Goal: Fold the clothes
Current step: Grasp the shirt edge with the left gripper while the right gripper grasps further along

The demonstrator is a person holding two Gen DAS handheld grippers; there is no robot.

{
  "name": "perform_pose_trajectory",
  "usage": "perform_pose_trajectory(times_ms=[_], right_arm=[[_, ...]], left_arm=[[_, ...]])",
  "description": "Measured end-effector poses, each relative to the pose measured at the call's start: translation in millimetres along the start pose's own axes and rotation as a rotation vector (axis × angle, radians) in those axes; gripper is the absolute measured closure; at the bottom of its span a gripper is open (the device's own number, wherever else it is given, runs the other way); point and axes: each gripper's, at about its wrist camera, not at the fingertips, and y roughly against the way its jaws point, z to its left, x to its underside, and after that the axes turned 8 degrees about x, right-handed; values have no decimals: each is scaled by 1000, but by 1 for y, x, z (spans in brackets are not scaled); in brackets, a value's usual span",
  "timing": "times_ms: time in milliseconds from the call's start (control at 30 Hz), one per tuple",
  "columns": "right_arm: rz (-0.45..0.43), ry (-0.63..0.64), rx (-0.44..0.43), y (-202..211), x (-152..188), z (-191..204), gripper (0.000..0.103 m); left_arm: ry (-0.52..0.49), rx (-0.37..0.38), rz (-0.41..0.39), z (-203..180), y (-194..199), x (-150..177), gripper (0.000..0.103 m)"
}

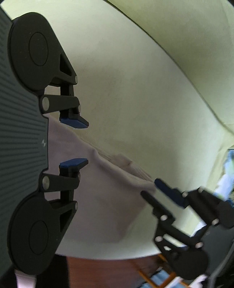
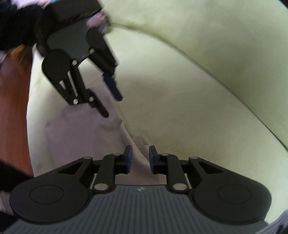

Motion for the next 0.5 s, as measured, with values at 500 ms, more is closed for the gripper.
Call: perform_pose_trajectory(times_ms=[500], right_arm=[[113, 81, -213, -40, 3, -15, 91]], left_arm=[[18, 15, 27, -7, -4, 19, 68]])
